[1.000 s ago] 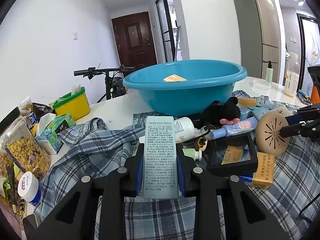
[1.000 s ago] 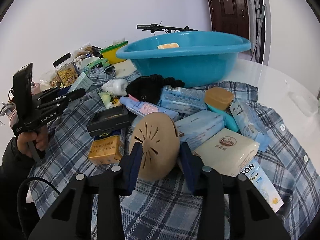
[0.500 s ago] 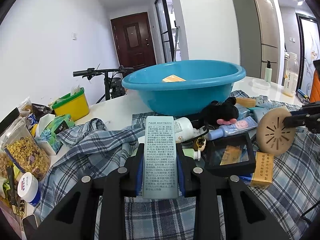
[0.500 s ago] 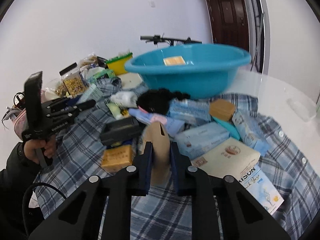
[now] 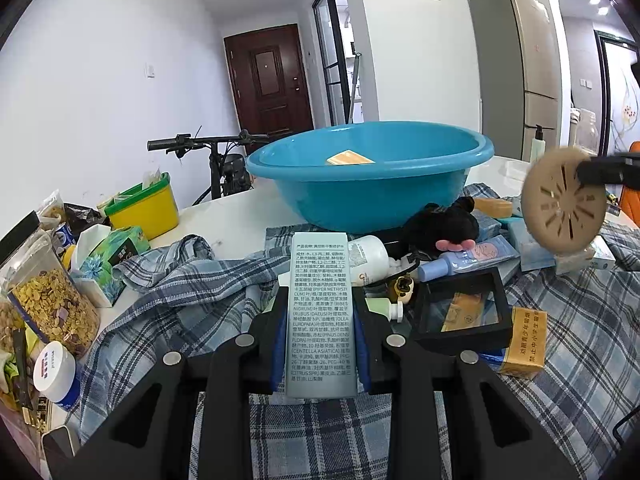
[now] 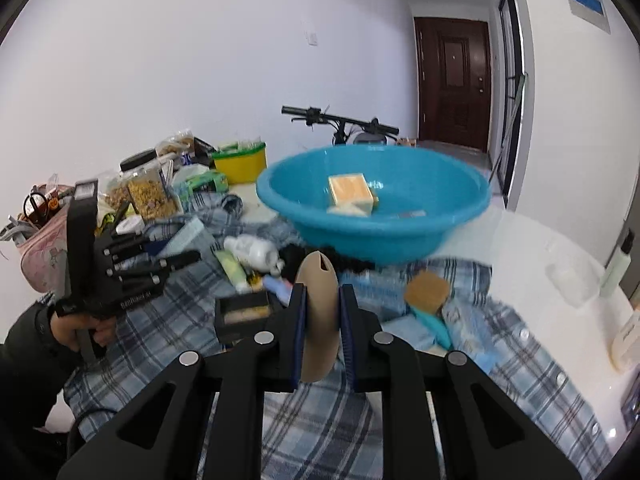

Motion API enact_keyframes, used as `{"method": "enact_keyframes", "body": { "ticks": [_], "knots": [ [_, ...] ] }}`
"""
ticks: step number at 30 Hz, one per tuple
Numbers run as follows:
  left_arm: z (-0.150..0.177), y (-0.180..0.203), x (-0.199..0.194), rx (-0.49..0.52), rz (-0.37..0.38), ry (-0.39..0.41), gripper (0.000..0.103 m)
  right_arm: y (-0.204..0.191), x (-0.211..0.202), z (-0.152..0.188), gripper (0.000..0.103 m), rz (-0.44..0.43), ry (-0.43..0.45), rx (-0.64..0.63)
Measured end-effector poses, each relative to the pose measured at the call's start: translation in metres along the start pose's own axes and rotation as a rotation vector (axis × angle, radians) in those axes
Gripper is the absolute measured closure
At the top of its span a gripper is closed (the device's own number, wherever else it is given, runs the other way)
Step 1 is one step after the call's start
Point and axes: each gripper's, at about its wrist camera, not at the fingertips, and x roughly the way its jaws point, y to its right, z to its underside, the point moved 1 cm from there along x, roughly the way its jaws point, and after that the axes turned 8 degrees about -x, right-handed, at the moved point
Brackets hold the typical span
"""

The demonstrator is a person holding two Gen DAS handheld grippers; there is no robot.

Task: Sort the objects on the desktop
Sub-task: 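Carry the pale blue box and tan disc over the blue basin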

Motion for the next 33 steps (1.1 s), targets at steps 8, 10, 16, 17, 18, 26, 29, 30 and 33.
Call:
{"method": "enact_keyframes", "body": {
  "ticks": [8,10,16,17,18,26,29,30,33],
  "knots": [
    [-0.001,-0.001,0.000,-0.010,-0.006,0.002,0.073,-0.002,0.006,-0.051,0.088,0.016,0.081,-0.024],
    [-0.001,-0.003,0.000,-0.017,-0.003,0.004,0.073,-0.001,0.015,-0.063,0.088,0.030,0.090,-0.029],
    [-0.002,-0.002,0.000,-0.014,-0.001,0.002,0.073,0.021,0.047,-0.093,0.088,0.057,0.112,0.048],
    [-0.002,-0.003,0.001,-0.016,0.000,0.000,0.073,0.025,0.053,-0.097,0.088,0.061,0.113,0.058],
    [-0.002,-0.003,0.001,-0.017,0.000,-0.001,0.073,0.028,0.059,-0.100,0.088,0.067,0.116,0.066],
    [-0.002,-0.003,0.001,-0.024,0.003,-0.010,0.073,0.041,0.097,-0.101,0.088,0.106,0.095,0.074],
    [-0.003,-0.006,0.003,-0.029,0.004,-0.014,0.073,0.042,0.103,-0.092,0.088,0.113,0.084,0.073],
    [-0.003,-0.006,0.004,-0.031,0.002,-0.017,0.073,0.043,0.104,-0.089,0.088,0.108,0.085,0.085],
    [-0.003,-0.007,0.003,-0.033,0.001,-0.015,0.073,0.043,0.105,-0.087,0.088,0.119,0.083,0.075]
  ]
}}
